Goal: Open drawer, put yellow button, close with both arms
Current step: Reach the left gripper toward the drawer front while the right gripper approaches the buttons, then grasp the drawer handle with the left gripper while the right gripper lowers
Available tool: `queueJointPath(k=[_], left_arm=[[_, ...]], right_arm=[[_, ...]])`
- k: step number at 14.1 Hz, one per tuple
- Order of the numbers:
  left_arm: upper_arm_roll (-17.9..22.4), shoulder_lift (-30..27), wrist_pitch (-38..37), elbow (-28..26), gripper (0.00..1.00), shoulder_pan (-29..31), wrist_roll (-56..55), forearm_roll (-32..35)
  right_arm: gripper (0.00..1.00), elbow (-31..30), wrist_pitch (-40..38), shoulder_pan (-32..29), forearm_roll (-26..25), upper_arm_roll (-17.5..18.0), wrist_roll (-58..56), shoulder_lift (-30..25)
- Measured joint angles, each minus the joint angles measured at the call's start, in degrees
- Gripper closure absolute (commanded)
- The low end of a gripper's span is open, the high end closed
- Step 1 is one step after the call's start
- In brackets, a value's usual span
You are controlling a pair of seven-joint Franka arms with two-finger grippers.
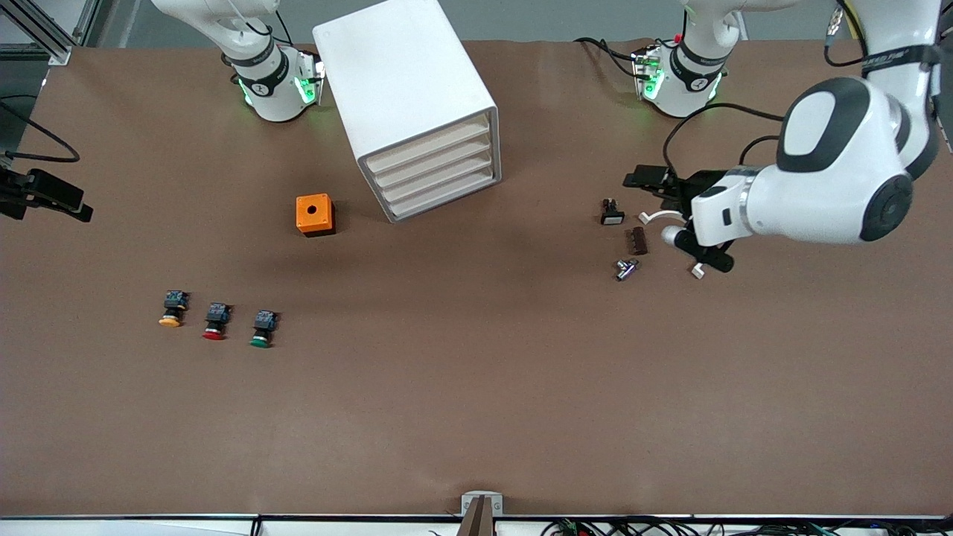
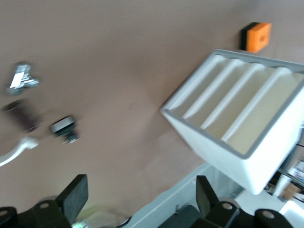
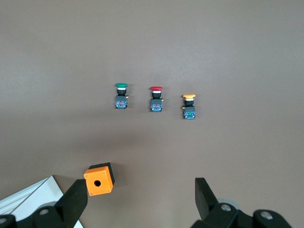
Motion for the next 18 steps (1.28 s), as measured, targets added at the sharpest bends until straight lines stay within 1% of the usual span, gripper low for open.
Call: queueJointPath(k=[2,4,7,10,12,15,18], left_arm=[[-1.04,0.85,3.61,-3.8,0.0,-1.14,3.01,-6.07],[-2.82,1.43,5.22,-6.22,0.0,-1.75,6.38,-10.93],[-6.41,4.11,8.16,-7.46,0.0,-1.97,13.09,-16.02],[-9.45,8.2,12.37,-7.66,0.0,-2.42,15.46,-20.59],[-10.68,10.7,15.06,-7.66,0.0,-3.74,16.17,-23.69],[-10.97,13.49,17.05,-7.67,0.0,-6.68,17.31,-28.88],[-11.05,14.98,18.34,-7.97,0.0,-8.73,18.05,-34.08]], right_arm=[[0.0,0.0,0.0,-0.09,-0.24,-0.17,0.0,0.05],[0.0,-0.02,0.0,-0.2,-1.12,-0.34,0.0,0.66],[0.0,-0.05,0.09,-0.21,-3.23,-0.41,0.01,3.37],[0.0,-0.04,0.3,-0.34,-4.29,-0.61,0.02,5.93],[0.0,-0.1,0.49,-0.63,-4.34,-0.86,0.02,8.43],[0.0,-0.72,4.61,-1.84,-4.38,-1.17,0.01,11.96],[0.0,-5.14,11.17,-4.21,-4.38,-1.31,-0.13,13.31]])
